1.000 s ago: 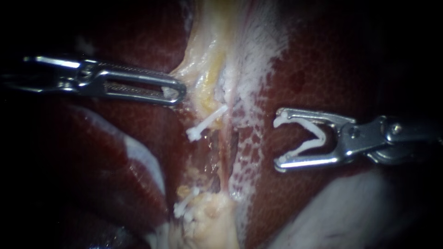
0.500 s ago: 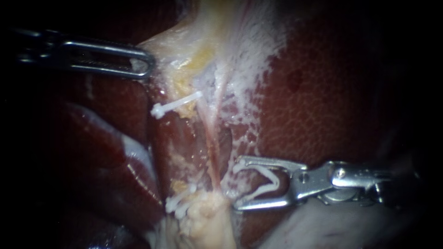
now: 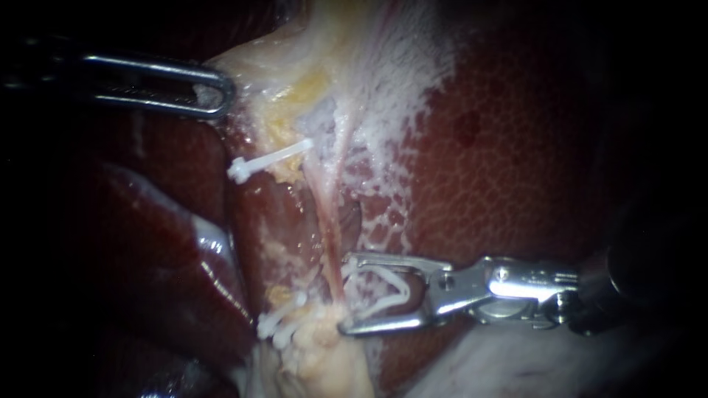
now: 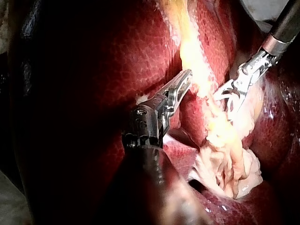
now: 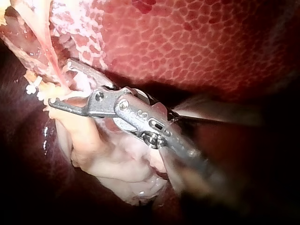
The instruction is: Clipping first clip right tube
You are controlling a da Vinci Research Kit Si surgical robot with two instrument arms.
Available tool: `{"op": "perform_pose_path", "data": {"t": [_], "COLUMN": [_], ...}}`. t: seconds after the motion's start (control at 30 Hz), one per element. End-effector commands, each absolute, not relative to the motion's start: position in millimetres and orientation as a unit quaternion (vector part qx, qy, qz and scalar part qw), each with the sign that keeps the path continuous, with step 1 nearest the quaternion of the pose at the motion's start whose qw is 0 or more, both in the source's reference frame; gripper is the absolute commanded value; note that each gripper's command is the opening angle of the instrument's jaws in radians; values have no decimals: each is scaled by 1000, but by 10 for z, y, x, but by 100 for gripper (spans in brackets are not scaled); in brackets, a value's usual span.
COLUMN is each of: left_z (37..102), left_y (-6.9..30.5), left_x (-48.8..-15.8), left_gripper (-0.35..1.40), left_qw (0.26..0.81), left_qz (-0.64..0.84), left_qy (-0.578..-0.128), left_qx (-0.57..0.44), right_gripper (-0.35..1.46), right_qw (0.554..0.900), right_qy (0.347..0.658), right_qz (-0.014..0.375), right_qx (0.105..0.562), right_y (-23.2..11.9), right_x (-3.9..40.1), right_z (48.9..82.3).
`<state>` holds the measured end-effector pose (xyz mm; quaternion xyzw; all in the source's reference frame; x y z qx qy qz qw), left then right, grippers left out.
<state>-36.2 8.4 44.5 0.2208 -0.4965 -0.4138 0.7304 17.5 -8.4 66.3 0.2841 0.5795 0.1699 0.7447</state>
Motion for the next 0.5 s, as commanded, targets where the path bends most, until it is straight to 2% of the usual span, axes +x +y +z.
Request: {"op": "perform_pose_path", "data": {"t": [0.03,0.2,0.5], "left_z": [445,446,446], "left_y": [84,83,83], "left_x": [-362,-363,-364], "left_gripper": [-20,-20,-20], "left_qw": [730,731,731], "left_qz": [-414,-414,-414], "left_qy": [-496,-496,-496], "left_qx": [221,220,220], "right_gripper": [60,60,58], "right_qw": [744,737,702], "right_qy": [579,578,597], "right_qz": [172,173,203], "right_qx": [287,304,330], "right_y": [-84,-87,-89], "right_x": [177,188,203], "right_z": [662,655,628]}}
